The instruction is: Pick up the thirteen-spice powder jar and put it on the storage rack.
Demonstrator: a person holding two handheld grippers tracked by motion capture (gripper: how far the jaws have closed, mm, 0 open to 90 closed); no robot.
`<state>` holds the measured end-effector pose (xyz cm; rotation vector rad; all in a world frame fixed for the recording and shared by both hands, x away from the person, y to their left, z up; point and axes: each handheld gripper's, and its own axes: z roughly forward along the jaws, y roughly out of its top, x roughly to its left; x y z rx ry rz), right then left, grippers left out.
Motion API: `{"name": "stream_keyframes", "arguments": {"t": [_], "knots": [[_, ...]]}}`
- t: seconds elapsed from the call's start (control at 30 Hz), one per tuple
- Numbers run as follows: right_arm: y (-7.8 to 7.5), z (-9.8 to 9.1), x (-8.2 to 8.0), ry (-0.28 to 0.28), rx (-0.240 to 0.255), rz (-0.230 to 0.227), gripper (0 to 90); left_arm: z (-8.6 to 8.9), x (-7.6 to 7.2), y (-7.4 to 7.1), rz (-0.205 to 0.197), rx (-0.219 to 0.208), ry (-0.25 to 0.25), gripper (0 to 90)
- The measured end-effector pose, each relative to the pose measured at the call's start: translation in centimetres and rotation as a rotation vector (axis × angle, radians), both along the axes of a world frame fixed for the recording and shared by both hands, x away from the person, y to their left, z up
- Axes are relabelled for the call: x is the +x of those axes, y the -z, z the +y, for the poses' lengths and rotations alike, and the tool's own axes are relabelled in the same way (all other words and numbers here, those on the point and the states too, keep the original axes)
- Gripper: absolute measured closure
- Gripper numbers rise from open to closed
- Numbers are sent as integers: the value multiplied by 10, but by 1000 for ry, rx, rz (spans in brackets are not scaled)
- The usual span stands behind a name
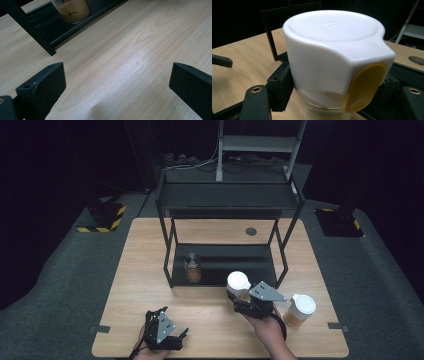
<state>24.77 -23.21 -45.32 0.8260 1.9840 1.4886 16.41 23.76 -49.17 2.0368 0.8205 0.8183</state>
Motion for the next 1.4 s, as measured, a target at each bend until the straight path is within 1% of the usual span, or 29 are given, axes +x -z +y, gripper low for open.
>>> {"name": "stream_keyframes", "arguments": {"t": [0.3,0.57,0.6,0.63,0.7,0.73,0.77,1.13,1.4], "knots": [[-7,7,6,6,7,-8,300,0,0,0,-3,2,5,12],[-9,13,12,15,14,-14,300,0,0,0,-6,8,10,12],[-9,13,12,15,14,-14,300,0,0,0,-6,6,10,12],[-10,15,13,17,14,-15,300,0,-1,0,1,-5,8,12],[-11,16,14,18,13,-14,300,0,-1,1,0,-8,8,12],[-11,17,15,19,12,-15,300,0,0,0,-7,10,12,12],[-12,19,17,21,11,-16,300,0,0,0,-7,12,14,12],[-13,29,25,32,4,-19,300,1,-1,0,-9,12,17,12],[-13,38,34,46,3,-20,300,0,-1,1,-14,14,21,12]]}}
